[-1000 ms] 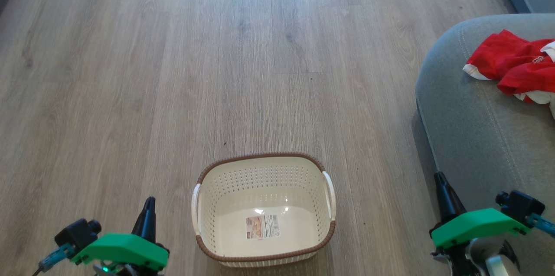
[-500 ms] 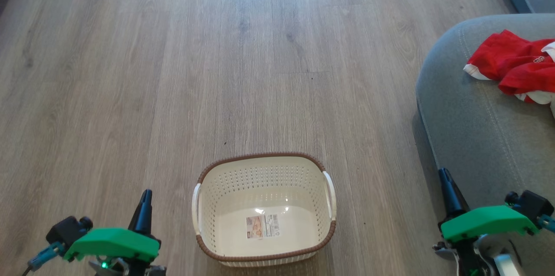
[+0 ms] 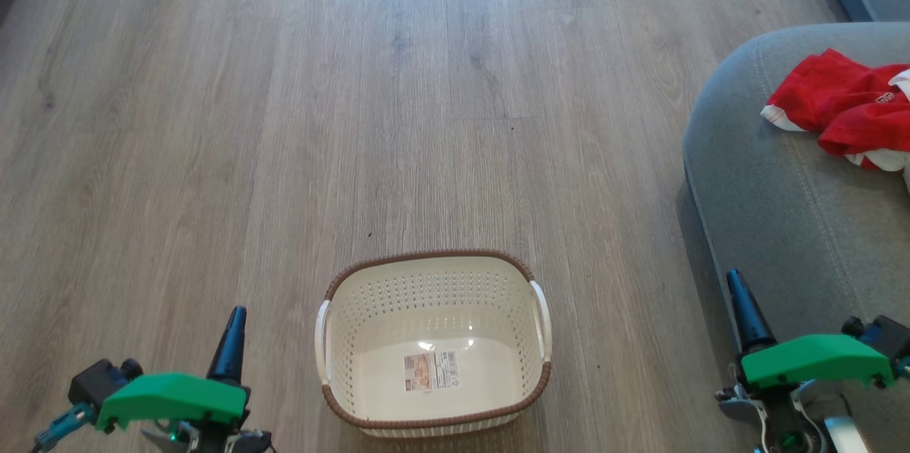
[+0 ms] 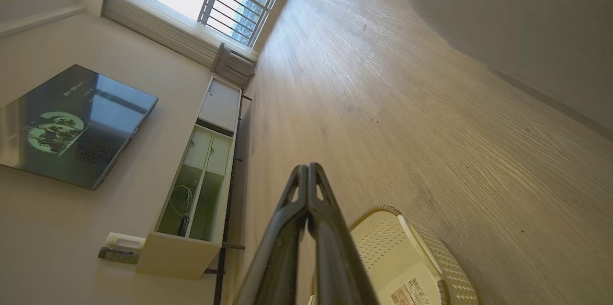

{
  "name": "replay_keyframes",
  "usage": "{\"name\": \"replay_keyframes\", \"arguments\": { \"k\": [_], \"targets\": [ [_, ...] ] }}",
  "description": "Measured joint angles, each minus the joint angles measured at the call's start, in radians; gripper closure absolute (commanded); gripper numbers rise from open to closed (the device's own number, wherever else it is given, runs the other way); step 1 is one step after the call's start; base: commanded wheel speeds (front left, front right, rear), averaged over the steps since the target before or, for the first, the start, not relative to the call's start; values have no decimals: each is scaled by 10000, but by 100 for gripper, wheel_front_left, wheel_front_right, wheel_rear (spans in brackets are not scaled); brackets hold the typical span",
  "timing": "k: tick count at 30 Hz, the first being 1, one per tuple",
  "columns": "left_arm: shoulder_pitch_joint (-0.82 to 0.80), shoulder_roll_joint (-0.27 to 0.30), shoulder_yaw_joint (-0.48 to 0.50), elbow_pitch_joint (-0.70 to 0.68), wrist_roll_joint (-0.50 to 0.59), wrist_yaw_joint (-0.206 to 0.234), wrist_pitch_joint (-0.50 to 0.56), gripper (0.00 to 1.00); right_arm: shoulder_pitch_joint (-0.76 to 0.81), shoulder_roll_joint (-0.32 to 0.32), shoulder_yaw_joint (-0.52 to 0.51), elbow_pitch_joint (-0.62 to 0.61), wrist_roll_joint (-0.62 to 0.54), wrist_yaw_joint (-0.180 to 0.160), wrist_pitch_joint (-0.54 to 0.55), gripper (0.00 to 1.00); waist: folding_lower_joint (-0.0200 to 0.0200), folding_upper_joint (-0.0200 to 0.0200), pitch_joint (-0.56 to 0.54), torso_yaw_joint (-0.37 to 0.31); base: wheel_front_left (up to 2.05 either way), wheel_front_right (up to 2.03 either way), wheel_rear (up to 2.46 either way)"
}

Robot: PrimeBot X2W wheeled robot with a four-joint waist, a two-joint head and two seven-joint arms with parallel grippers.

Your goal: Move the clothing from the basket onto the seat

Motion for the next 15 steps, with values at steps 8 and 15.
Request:
{"name": "replay_keyframes", "arguments": {
  "k": [8, 15],
  "targets": [
    [-58, -8, 163, -115, -809, -10, 249, 100, -3, 33, -121, -121, 918, 0, 221, 100, 0, 0, 5, 8, 0, 0, 0],
    [-195, -19, 257, -209, -1526, -96, 443, 100, -5, 50, -255, -226, 1733, 0, 403, 100, 0, 0, 11, 16, 0, 0, 0]
  ]
}}
